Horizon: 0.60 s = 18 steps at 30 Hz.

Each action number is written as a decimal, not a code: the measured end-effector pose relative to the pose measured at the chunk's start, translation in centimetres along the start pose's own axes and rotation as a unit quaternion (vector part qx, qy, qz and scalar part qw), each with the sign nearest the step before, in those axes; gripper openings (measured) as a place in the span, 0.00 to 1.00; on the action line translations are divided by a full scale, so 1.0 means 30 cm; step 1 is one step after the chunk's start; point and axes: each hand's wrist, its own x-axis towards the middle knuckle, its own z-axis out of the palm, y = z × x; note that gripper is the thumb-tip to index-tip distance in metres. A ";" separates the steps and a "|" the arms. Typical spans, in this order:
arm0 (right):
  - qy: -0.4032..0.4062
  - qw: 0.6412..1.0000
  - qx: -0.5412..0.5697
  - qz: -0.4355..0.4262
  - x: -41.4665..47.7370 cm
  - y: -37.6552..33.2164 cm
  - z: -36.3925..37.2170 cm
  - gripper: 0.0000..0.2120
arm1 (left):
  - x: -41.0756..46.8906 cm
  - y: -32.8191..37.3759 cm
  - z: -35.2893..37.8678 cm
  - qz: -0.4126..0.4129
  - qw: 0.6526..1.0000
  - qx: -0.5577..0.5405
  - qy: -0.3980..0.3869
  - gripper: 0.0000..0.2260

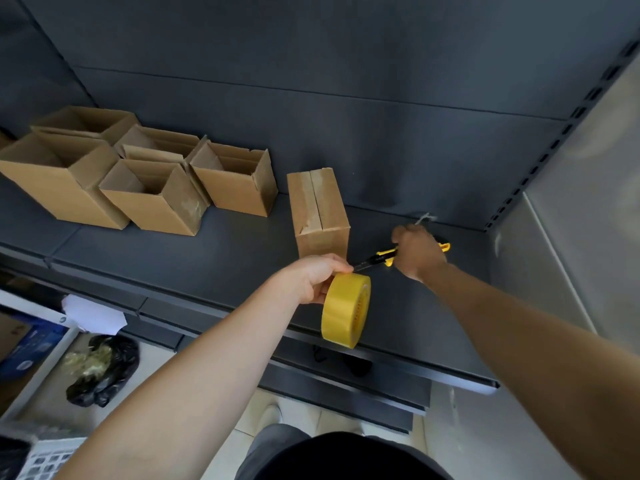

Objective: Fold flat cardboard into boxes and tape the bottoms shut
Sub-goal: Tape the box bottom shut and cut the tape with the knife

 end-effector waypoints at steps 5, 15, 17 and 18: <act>-0.304 0.889 0.327 0.105 -0.087 0.012 -0.068 0.12 | -0.006 0.053 0.105 0.035 0.999 0.017 -0.005 0.05; -0.109 0.935 0.331 0.061 -0.245 0.131 -0.076 0.14 | -0.037 0.148 0.297 0.065 0.997 0.029 -0.041 0.05; -0.085 0.954 0.282 0.063 -0.274 0.155 -0.084 0.12 | -0.045 0.151 0.328 0.060 0.997 0.029 -0.044 0.06; -0.078 0.961 0.253 0.076 -0.286 0.164 -0.089 0.11 | -0.049 0.151 0.342 0.061 0.997 0.030 -0.045 0.07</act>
